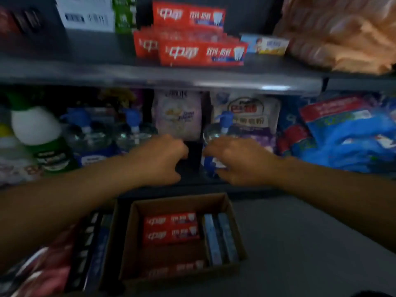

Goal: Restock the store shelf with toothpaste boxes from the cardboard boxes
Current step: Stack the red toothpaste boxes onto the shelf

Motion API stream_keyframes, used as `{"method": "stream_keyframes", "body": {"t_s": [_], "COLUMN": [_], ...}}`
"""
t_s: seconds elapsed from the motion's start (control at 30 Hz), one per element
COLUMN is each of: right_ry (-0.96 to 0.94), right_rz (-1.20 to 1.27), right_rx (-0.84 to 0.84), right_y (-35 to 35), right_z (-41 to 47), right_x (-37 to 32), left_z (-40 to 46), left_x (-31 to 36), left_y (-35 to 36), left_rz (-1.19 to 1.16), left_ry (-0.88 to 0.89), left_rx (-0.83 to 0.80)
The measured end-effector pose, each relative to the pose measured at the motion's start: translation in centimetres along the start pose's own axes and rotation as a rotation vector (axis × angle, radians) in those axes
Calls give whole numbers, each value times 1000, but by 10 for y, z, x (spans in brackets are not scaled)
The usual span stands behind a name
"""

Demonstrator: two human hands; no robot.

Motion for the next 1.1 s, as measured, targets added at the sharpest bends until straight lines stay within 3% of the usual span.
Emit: {"method": "stream_keyframes", "body": {"t_s": [0.27,0.5,0.77,1.1], "right_ry": [-58,75,147,177], "right_rz": [179,258,275,246], "right_rx": [-303,-439,-506,-502], "right_y": [167,268,316,328], "right_z": [16,26,29,26], "right_x": [-44,-69,-84,-91], "left_z": [-9,-18,-18,-23], "left_x": [-16,-35,-47,-56], "left_y": [141,211,242,247], "left_rz": [-197,-285,-357,-391], "left_ry": [-36,-89,-120,-88], "left_rx": [-323,-392,-431,-404]}}
Point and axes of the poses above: each hand's wrist, its own z-axis towards the middle knuckle, its own y-axis out of the palm, x = y × z, the point moved 3 cm from there along z, towards the middle knuckle, and after that the axes turned 1 degree about -z, right-handed, at the moved point
